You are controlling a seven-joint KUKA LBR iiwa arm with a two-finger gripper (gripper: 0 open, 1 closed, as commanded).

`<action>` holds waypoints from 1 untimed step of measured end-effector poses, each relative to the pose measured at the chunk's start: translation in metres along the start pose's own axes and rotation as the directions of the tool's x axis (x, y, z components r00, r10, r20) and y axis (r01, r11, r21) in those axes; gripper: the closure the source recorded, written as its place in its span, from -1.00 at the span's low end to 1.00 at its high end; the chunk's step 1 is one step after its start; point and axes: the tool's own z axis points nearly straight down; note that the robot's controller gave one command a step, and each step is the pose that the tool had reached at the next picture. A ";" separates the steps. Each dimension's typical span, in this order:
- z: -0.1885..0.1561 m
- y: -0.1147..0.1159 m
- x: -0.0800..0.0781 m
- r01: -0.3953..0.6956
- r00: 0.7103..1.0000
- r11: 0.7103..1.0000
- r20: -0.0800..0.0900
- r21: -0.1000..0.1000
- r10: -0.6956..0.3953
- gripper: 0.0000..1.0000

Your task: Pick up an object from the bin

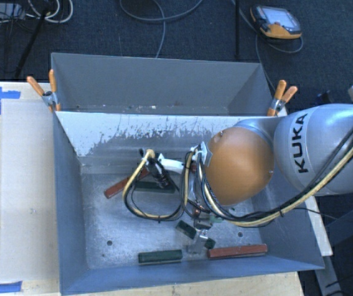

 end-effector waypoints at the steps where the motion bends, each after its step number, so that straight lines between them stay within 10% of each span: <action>1: 0.000 0.000 0.000 -0.004 1.000 1.000 0.000 0.001 0.004 1.00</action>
Offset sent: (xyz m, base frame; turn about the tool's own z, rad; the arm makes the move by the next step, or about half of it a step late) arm 0.0000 0.0000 0.0000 0.0000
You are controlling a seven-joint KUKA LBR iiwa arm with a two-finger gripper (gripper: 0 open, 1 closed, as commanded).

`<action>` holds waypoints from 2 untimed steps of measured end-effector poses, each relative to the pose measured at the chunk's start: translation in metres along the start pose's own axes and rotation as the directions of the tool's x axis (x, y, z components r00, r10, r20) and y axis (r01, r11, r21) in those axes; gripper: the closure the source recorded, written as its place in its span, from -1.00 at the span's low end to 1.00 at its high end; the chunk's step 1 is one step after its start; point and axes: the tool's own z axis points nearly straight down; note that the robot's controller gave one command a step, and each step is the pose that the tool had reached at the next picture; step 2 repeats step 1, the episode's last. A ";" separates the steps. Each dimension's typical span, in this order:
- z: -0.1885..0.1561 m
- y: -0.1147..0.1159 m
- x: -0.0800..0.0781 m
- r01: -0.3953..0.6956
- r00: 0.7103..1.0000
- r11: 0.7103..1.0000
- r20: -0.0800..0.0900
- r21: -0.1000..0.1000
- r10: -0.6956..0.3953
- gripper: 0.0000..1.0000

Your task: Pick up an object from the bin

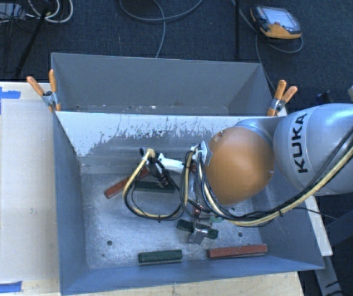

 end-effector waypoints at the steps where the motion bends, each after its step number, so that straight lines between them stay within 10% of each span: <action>1: -0.131 -0.086 0.016 0.066 0.998 0.998 -0.010 0.008 -0.066 1.00; 2: -0.131 -0.086 0.016 0.066 0.998 0.998 -0.010 0.008 -0.066 1.00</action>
Offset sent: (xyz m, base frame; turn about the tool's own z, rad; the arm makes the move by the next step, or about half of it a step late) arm 0.0427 0.0722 0.1276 -0.0699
